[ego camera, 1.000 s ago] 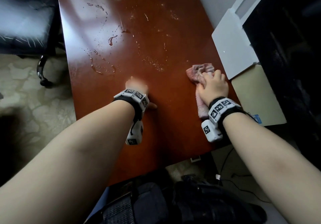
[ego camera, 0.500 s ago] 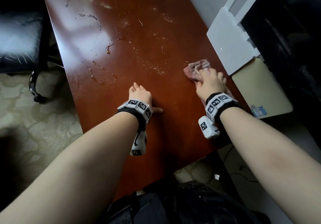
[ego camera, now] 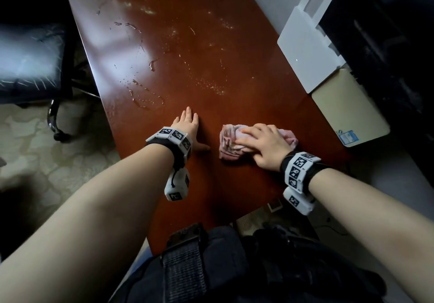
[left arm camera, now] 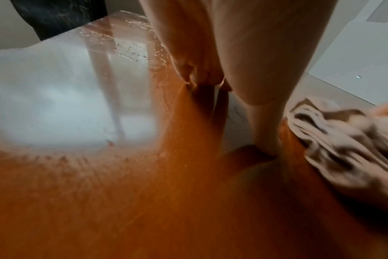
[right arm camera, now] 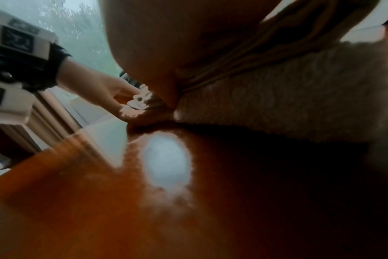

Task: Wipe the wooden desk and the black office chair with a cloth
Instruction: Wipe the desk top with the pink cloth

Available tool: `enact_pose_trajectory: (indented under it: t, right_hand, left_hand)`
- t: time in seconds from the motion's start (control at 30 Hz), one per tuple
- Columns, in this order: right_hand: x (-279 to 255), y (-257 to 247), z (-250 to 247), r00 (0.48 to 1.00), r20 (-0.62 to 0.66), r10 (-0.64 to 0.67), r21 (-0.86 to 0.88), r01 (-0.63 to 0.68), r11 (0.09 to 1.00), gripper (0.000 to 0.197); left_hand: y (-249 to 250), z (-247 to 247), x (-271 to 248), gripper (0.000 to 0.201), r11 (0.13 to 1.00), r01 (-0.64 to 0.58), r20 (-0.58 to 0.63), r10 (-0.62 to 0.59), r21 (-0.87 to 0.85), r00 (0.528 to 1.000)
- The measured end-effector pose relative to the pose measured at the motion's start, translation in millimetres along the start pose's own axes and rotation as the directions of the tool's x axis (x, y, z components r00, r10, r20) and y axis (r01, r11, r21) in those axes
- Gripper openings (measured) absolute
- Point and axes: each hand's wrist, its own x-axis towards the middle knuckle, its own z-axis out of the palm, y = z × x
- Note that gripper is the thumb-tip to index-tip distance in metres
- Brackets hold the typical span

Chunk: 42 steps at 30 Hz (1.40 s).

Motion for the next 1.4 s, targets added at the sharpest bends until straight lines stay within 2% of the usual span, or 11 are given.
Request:
enact_pose_trajectory:
  t: [0.07,0.13,0.23,0.33,0.47,0.63,0.87,0.97,1.2,1.3,1.4]
  right_hand:
    - [-7.2,12.9,-0.5,0.999,0.018,0.033,-0.011,-0.033,0.999,0.065]
    - [-8.3,24.0,-2.3,0.984,-0.049,0.17,0.005,-0.17,0.985,0.063]
    - [5.1,33.5,-11.1,0.912,-0.145,0.384,0.029,-0.384,0.923,0.048]
    - [29.0,41.5,-21.1,0.834,-0.167,0.526,0.051,-0.525,0.849,0.043]
    - [61.7,53.3,-25.6,0.76,-0.156,0.632,0.063,-0.63,0.774,0.043]
    - [95.3,64.8,-33.3,0.673,-0.173,0.719,0.122,-0.71,0.694,0.04]
    - [124.2,62.2,-43.7,0.606,-0.153,0.781,0.113,-0.774,0.623,0.048]
    - [123.0,47.8,-41.7,0.661,-0.164,0.733,0.088,-0.73,0.678,0.047]
    - [132.1,-38.4,-21.8,0.886,-0.163,0.434,-0.032,-0.444,0.896,0.047]
    - [136.0,-58.8,-16.2,0.942,-0.135,0.307,-0.072,-0.318,0.945,0.048]
    - [136.9,-44.8,-21.6,0.98,-0.082,0.179,-0.078,-0.186,0.979,0.051]
  left_hand:
    - [-2.7,-0.1,-0.1,0.113,1.0,0.001,0.001,-0.001,-0.006,1.0]
    - [-3.1,2.6,-0.6,0.112,0.999,0.028,-0.019,-0.029,-0.018,0.999]
    - [-6.4,7.9,-2.5,0.116,0.994,0.108,-0.067,-0.11,-0.036,0.992]
    - [-20.2,11.4,-5.1,0.119,0.986,0.153,-0.098,-0.159,-0.065,0.982]
    - [-41.4,11.1,-5.9,0.125,0.978,0.193,-0.12,-0.201,-0.078,0.972]
    - [-49.5,5.6,-0.5,0.123,0.988,0.141,-0.073,-0.146,-0.066,0.987]
    - [-50.3,-11.5,10.3,0.128,0.99,0.141,0.001,-0.141,-0.013,0.99]
    - [-51.1,-10.1,11.0,0.128,0.991,0.132,-0.008,-0.132,-0.014,0.991]
    - [-50.7,-10.6,7.4,0.127,0.99,0.133,-0.017,-0.134,-0.038,0.991]
    - [-49.5,-11.8,7.3,0.127,0.989,0.143,-0.019,-0.144,-0.037,0.989]
    - [-48.0,-14.6,8.8,0.129,0.985,0.17,-0.002,-0.17,-0.022,0.985]
